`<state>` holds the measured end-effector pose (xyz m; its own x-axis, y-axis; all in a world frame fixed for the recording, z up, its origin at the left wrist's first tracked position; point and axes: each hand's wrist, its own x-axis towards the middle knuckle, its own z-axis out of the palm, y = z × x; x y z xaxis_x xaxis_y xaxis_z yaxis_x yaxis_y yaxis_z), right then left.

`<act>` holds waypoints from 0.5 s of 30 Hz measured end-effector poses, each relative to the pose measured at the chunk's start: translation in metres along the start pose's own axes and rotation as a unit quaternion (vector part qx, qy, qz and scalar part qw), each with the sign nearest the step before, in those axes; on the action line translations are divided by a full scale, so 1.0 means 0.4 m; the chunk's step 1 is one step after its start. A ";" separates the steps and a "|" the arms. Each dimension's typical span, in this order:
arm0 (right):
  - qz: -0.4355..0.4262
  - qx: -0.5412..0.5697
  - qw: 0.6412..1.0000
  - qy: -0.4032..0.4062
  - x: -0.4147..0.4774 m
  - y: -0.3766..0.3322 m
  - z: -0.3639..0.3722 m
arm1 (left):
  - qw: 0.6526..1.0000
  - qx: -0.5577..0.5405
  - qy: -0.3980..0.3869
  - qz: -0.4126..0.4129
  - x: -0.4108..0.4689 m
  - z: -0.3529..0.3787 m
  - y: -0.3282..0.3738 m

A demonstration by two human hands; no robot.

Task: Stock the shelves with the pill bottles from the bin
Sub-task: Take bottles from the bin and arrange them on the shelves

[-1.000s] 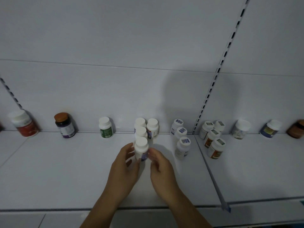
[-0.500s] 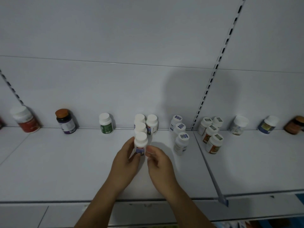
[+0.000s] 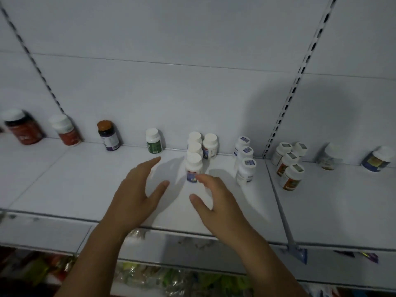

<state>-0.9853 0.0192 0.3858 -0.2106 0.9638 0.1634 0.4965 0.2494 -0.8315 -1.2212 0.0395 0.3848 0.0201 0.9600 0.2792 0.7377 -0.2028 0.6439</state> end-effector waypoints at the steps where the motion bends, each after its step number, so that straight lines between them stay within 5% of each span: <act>1: -0.020 -0.012 1.000 -0.017 -0.002 -0.014 -0.001 | 1.000 0.030 0.002 0.004 -0.021 -0.018 -0.003; 9: -0.155 -0.057 0.969 -0.181 -0.017 -0.156 0.132 | 0.971 0.205 0.025 -0.124 -0.329 -0.181 -0.056; 15: -0.235 -0.078 0.928 -0.277 -0.081 -0.284 0.356 | 0.937 0.220 0.085 -0.257 -0.596 -0.352 -0.143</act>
<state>-1.1548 -0.0535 0.3996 -0.8143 0.5592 0.1556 0.3460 0.6829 -0.6434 -1.3632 -0.2050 0.3817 -0.4951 0.8564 0.1466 0.8278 0.4137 0.3790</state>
